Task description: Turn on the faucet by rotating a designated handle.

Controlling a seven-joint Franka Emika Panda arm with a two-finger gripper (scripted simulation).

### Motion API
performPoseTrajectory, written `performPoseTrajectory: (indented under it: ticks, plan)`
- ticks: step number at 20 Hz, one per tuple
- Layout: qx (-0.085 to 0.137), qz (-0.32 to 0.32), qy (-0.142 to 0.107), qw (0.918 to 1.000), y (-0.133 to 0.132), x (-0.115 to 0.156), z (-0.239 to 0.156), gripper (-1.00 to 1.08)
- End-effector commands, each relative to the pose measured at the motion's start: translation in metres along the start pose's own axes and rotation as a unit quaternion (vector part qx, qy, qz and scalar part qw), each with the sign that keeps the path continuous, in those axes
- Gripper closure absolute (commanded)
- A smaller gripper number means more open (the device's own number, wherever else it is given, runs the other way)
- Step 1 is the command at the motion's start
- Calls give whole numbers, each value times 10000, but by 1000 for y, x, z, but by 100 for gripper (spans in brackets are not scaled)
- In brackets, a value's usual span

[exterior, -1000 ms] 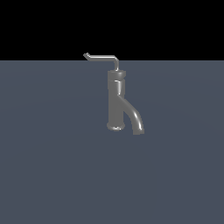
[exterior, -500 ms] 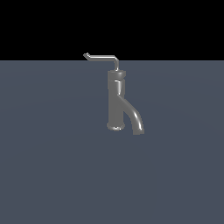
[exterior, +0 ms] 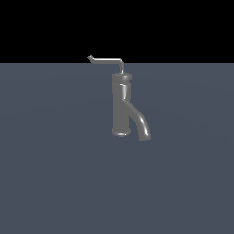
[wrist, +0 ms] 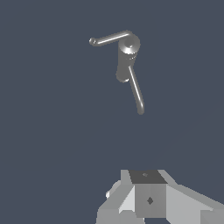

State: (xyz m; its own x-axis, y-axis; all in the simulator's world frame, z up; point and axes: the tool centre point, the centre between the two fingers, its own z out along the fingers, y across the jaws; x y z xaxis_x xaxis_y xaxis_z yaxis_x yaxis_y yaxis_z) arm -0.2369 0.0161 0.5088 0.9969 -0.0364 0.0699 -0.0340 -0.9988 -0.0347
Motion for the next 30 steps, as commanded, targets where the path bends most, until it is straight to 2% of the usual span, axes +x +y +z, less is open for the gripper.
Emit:
performPoseTrajectory:
  ticks: [1, 8, 15, 22, 30]
  plan:
    - [-22, 152, -9, 9999, -1, 7, 2, 108]
    - [-107, 780, -32, 9969, -6, 37, 11, 108]
    - [-204, 1584, -49, 9872, -13, 77, 27, 108]
    - [-281, 2370, -58, 9711, -21, 116, 49, 108]
    - [-341, 3237, -64, 9455, -31, 159, 80, 108]
